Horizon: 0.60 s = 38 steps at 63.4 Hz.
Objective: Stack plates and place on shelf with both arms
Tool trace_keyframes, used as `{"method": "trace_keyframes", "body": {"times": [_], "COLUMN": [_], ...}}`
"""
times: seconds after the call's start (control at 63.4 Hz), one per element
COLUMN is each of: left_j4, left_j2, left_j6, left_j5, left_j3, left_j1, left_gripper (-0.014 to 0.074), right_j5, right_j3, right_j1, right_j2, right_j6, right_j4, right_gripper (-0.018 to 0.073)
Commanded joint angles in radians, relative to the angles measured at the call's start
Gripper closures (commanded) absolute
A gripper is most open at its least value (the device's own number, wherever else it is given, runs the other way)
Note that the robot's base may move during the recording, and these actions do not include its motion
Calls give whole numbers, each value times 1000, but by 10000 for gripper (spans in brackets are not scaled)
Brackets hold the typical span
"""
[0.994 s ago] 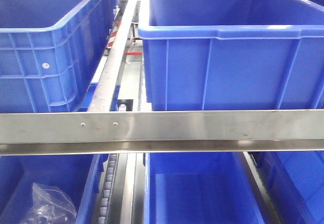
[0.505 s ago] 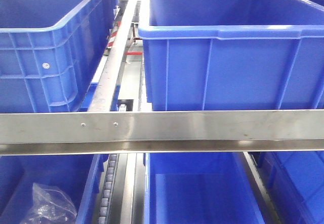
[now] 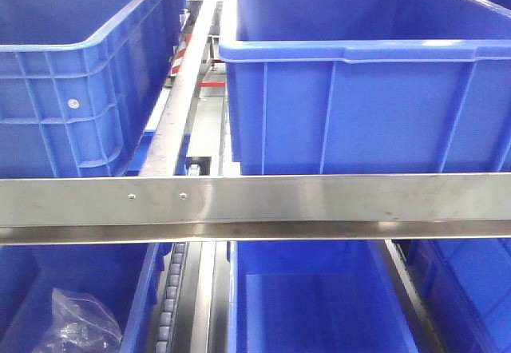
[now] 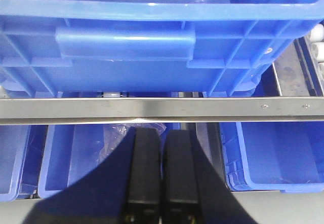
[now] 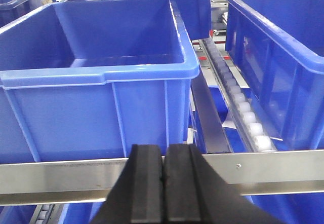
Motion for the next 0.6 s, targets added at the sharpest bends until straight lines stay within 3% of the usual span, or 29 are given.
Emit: {"method": "trace_keyframes", "body": {"times": [0.0, 0.584], "left_j4": [-3, -3], "left_j2": [-6, -6], "left_j6": [-5, -5], "left_j5": [-74, -74], "left_j3": [-25, -25], "left_j1": [-4, -4], "left_gripper": [510, 510], "right_j5": [-100, -97], "right_j3": [-1, -1], "right_j1": [-4, -4], "right_j2": [-19, -19], "right_j6": [-1, -1], "right_j4": [0, 0], "right_gripper": [538, 538]}}
